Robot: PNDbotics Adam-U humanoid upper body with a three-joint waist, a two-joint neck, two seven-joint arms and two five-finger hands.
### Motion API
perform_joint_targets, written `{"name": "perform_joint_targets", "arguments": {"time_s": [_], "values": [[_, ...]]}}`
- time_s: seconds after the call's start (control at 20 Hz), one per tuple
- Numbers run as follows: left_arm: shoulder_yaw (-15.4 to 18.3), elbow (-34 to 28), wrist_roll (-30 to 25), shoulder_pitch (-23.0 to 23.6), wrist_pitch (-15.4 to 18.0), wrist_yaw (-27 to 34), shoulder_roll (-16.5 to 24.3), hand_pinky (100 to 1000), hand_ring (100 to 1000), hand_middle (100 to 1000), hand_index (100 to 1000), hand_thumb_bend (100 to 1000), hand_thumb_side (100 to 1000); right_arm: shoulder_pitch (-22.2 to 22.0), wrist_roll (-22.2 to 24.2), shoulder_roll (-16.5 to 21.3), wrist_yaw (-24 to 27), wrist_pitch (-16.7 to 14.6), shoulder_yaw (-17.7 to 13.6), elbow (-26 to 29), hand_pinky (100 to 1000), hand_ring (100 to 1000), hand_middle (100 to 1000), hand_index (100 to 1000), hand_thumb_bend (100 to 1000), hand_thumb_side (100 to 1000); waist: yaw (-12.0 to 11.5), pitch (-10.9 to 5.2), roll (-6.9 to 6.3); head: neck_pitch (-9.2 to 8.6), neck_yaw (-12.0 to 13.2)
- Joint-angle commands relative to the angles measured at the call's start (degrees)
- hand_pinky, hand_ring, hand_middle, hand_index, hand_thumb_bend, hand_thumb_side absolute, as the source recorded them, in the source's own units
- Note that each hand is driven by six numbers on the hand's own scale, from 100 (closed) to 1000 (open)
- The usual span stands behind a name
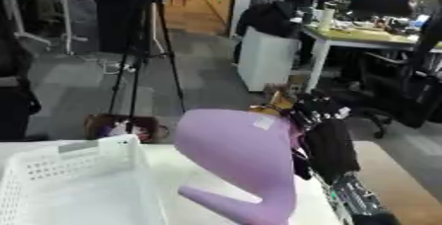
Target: Pick up objects on the table and place them in the box.
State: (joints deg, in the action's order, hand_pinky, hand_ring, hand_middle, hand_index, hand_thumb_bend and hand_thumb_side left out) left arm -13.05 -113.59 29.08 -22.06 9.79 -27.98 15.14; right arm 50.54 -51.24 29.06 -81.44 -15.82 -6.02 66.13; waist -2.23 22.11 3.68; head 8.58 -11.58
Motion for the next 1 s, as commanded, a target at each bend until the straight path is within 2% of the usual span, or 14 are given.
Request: {"name": "perform_joint_targets", "arguments": {"time_s": [0.05, 0.45, 1.0], "values": [[0.88, -1.00, 0.31, -0.19, -0.27, -0.59, 0.14, 745, 794, 828, 761, 100, 727, 2.08, -0.73, 3.25, 1.91, -0.80, -0.62, -0.28, 744, 671, 449, 564, 100, 1000, -0.06, -2.25, 0.05, 1.02, -0.06], [1.40, -1.00, 0.84, -0.40, -0.53, -0.53, 0.09, 744, 793, 826, 761, 100, 726, 4.75, -0.73, 4.61, 5.20, -0.83, -0.82, -3.30, 744, 674, 447, 560, 100, 1000, -1.18, -3.57, 0.56, 2.78, -0.15], [1.44, -1.00, 0.55, -1.80, -0.68, -0.90, -0.60, 741, 791, 822, 761, 100, 723, 8.29, -0.73, 4.90, 5.87, 0.30, -1.77, -7.89, 746, 676, 444, 556, 100, 1000, -4.30, -4.48, 1.41, 3.55, -1.89]]}}
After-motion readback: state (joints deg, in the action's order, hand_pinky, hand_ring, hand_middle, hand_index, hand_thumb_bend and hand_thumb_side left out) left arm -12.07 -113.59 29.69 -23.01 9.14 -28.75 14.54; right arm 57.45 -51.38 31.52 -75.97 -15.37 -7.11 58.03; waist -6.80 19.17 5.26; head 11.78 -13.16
